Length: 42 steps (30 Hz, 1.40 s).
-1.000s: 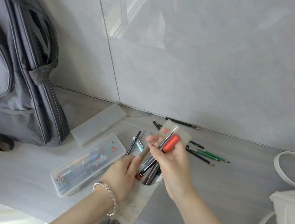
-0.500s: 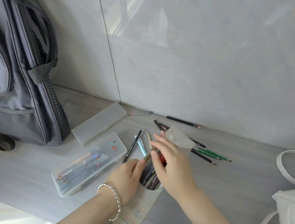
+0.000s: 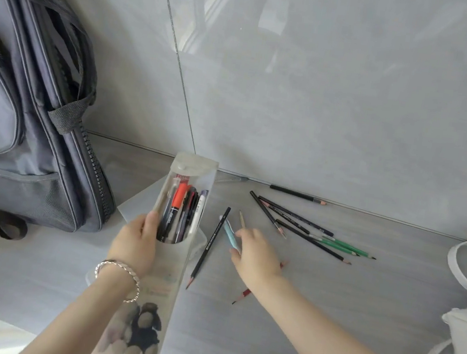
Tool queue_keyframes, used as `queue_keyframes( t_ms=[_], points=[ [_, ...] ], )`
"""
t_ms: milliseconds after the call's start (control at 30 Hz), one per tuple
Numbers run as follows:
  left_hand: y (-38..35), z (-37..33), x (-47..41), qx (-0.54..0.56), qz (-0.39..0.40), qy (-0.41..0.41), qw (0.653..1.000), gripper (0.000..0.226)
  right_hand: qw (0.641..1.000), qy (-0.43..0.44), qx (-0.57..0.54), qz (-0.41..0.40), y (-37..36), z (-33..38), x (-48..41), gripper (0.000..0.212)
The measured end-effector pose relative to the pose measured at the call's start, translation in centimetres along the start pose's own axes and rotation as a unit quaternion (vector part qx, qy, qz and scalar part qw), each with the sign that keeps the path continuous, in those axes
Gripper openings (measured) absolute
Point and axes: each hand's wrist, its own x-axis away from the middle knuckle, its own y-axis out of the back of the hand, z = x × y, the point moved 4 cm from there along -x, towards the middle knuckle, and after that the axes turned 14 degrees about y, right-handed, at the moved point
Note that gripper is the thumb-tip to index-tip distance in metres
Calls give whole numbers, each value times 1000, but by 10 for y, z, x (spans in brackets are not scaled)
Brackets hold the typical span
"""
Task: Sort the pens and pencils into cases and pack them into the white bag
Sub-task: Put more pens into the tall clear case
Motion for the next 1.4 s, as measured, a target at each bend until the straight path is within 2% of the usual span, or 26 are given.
queue_keyframes(
  t_ms=[100,200,300,367,400,467,533,633,700,733,767,867,933,1033,1133,1167,1267,1333,1400],
  points=[
    [2,7,-5,-1,-6,3,1000,42,997,5,67,37,-7,9,-11,24],
    [-1,15,-7,6,6,10,1000,40,994,-39,84,52,-3,11,-21,29],
    [-5,18,-5,8,21,8,1000,39,992,-115,15,51,11,6,-19,46],
    [-9,18,-4,-1,31,4,1000,39,983,-167,-56,56,25,-1,-12,42],
    [-11,17,-3,-7,38,3,999,40,978,-176,-99,49,31,-4,-8,34],
    [-18,15,0,-20,57,-1,998,41,968,-169,-184,-11,45,-8,3,18],
    [-25,13,6,-32,72,-11,997,43,953,-122,-260,-94,58,-6,16,26],
    [-39,6,23,-44,103,-31,993,44,892,-56,-385,-231,77,5,42,18],
    [-49,2,35,-57,132,-45,989,44,849,-28,-437,-295,89,9,54,9],
    [-55,0,43,-67,148,-56,985,44,832,-23,-455,-318,94,9,60,13],
    [-60,-3,49,-72,161,-70,982,43,823,-22,-461,-332,95,9,63,29],
    [-70,-11,63,-60,181,-99,977,41,845,-43,-438,-303,90,11,74,66],
    [-74,-16,68,-48,183,-109,976,41,866,-54,-426,-256,78,15,81,78],
    [-75,-16,69,-51,171,-116,977,42,893,-46,-378,-239,69,20,88,62],
    [-71,-7,64,-45,157,-91,982,43,932,-22,-253,-259,68,12,88,40],
    [-69,-5,63,-44,155,-84,983,44,940,-10,-215,-263,66,10,87,40],
    [-66,-1,66,-32,166,-86,982,43,958,38,-133,-253,58,19,85,63],
    [-66,0,71,-23,171,-86,981,44,959,75,-73,-262,49,24,85,64],
    [-64,0,73,-20,169,-84,982,44,959,78,-95,-254,48,24,85,61]
  ],
)
